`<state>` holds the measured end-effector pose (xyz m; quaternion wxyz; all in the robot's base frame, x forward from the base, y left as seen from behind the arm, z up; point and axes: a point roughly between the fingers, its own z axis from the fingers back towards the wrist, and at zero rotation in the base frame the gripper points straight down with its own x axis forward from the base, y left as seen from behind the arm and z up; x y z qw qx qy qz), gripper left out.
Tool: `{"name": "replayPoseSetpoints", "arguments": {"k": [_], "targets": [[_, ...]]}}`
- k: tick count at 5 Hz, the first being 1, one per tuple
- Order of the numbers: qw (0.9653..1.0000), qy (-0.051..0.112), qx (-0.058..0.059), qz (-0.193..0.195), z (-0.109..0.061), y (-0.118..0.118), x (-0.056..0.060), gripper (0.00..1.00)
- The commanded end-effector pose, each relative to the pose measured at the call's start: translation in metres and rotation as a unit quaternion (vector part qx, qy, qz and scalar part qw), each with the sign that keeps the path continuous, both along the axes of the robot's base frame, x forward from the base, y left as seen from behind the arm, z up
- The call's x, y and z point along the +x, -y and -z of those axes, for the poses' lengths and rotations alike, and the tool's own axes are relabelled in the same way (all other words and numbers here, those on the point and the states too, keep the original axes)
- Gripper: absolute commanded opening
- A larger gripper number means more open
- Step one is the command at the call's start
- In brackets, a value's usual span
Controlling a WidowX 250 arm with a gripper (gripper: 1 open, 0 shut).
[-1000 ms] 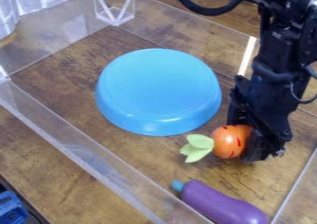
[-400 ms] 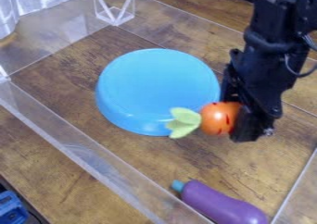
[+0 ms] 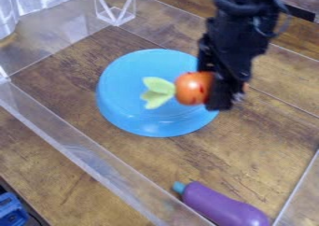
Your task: Move the carrot to the left side
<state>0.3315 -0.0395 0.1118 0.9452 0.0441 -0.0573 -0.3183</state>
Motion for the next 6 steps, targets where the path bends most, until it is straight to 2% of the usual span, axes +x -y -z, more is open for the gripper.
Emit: {"name": "replayPoseSetpoints", "arguments": {"k": [1,3,4,5,6], "targets": [[0.9978,0.046,0.002,-0.048,-0.036,-0.016,-0.005,0.00],[0.9954,0.057,0.003,-0.078,-0.042,0.011,-0.018,0.00],[0.9922,0.061,0.002,-0.109,-0.049,0.025,-0.021,0.00],[0.9878,0.066,0.002,-0.141,-0.053,0.034,-0.023,0.00],[0.9798,0.069,0.001,-0.188,-0.052,0.029,-0.021,0.00]]}}
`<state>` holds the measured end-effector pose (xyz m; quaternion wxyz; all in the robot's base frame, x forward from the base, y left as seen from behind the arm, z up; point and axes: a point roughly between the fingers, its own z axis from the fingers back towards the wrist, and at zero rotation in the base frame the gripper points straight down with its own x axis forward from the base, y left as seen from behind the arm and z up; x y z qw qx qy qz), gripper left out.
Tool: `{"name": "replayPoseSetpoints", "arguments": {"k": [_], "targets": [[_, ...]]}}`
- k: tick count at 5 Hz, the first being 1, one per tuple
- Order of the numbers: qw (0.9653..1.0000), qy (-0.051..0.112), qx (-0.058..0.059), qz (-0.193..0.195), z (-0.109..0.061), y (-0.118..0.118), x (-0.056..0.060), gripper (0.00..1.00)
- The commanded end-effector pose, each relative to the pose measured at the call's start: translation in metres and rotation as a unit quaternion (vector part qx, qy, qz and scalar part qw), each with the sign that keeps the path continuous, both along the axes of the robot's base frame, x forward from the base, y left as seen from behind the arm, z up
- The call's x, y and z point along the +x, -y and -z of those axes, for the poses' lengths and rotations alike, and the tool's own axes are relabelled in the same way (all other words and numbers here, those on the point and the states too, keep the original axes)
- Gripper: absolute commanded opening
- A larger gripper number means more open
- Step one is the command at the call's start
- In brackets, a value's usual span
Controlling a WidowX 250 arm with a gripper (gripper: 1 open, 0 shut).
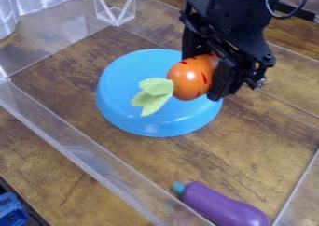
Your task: Move the carrot to the left side
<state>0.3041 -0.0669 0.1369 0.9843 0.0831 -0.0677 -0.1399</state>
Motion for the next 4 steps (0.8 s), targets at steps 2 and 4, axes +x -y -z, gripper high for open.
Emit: {"name": "replayPoseSetpoints", "arguments": {"k": [2,4], "targets": [[0.9950,0.048,-0.019,-0.086,-0.018,-0.009,0.005,0.00],[0.9874,0.046,-0.022,-0.150,-0.006,-0.016,0.003,0.00]]}}
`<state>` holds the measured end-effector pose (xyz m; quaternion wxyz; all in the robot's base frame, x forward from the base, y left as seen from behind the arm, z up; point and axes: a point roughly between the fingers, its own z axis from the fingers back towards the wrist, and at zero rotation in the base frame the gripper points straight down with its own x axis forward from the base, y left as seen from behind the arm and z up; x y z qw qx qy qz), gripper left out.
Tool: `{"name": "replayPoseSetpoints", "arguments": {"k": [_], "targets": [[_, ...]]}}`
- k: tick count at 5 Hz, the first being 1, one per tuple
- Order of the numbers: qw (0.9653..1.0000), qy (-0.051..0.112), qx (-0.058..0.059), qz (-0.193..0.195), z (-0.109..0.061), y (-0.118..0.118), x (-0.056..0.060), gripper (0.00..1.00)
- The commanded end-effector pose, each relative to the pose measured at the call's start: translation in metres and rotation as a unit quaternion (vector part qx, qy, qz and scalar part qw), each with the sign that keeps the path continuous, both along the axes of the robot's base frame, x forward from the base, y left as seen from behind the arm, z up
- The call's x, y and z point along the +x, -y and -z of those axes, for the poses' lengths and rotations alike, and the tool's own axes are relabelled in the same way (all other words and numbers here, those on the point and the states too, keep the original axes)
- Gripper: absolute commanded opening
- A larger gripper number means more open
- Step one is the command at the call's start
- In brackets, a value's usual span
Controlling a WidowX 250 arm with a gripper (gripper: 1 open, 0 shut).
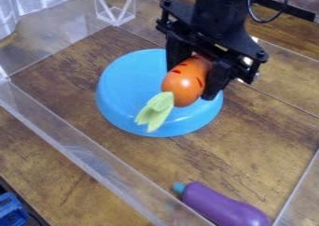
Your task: Move the carrot to the left side
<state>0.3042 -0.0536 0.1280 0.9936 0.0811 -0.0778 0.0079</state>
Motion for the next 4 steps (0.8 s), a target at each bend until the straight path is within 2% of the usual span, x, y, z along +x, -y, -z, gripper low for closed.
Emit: {"name": "replayPoseSetpoints", "arguments": {"k": [1,2,4], "targets": [[0.9997,0.025,-0.004,0.001,-0.011,-0.009,0.007,0.00],[0.9997,0.025,-0.004,0.008,-0.012,-0.026,0.002,0.00],[0.9992,0.037,0.008,-0.016,-0.024,-0.099,-0.002,0.00]]}}
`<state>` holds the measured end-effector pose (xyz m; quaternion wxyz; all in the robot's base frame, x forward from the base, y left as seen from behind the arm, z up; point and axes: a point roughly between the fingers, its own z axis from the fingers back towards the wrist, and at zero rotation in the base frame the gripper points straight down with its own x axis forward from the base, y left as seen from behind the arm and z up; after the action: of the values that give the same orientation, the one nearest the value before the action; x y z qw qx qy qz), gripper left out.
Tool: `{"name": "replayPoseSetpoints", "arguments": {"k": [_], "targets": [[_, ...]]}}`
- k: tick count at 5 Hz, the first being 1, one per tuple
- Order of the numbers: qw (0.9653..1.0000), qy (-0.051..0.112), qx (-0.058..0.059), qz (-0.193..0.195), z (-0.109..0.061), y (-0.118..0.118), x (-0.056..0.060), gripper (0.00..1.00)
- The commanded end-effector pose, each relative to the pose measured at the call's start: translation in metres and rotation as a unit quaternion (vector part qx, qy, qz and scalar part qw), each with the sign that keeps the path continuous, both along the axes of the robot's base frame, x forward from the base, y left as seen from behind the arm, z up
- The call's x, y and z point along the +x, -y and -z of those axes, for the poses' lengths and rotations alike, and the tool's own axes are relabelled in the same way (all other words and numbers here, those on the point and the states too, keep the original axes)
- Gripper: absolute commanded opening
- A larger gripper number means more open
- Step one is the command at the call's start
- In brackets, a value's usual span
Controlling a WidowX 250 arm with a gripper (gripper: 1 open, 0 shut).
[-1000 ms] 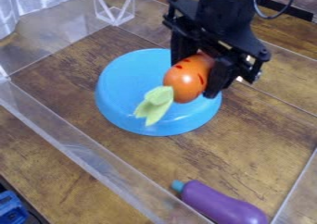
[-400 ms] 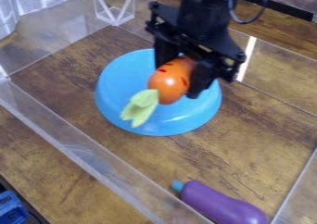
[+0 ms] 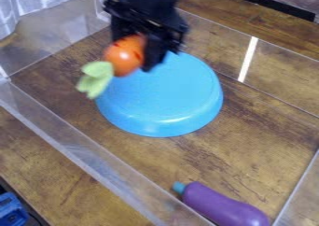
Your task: Move the carrot to the left side
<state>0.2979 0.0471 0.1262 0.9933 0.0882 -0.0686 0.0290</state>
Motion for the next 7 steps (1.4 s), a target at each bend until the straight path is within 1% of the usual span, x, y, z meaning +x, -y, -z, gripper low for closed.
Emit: {"name": "replayPoseSetpoints", "arguments": {"k": [1,2,4,5,6,7], "targets": [[0.9987,0.049,0.007,-0.002,-0.032,-0.013,0.002,0.00],[0.9985,0.055,0.006,-0.002,-0.034,-0.011,-0.002,0.00],[0.9977,0.059,0.002,0.033,-0.026,0.006,0.001,0.00],[0.9974,0.061,0.003,0.038,-0.025,0.016,-0.003,0.00],[0.9969,0.067,0.002,0.040,-0.031,0.030,-0.005,0.00],[0.9968,0.074,0.002,0.032,-0.028,0.050,0.011,0.00]]}}
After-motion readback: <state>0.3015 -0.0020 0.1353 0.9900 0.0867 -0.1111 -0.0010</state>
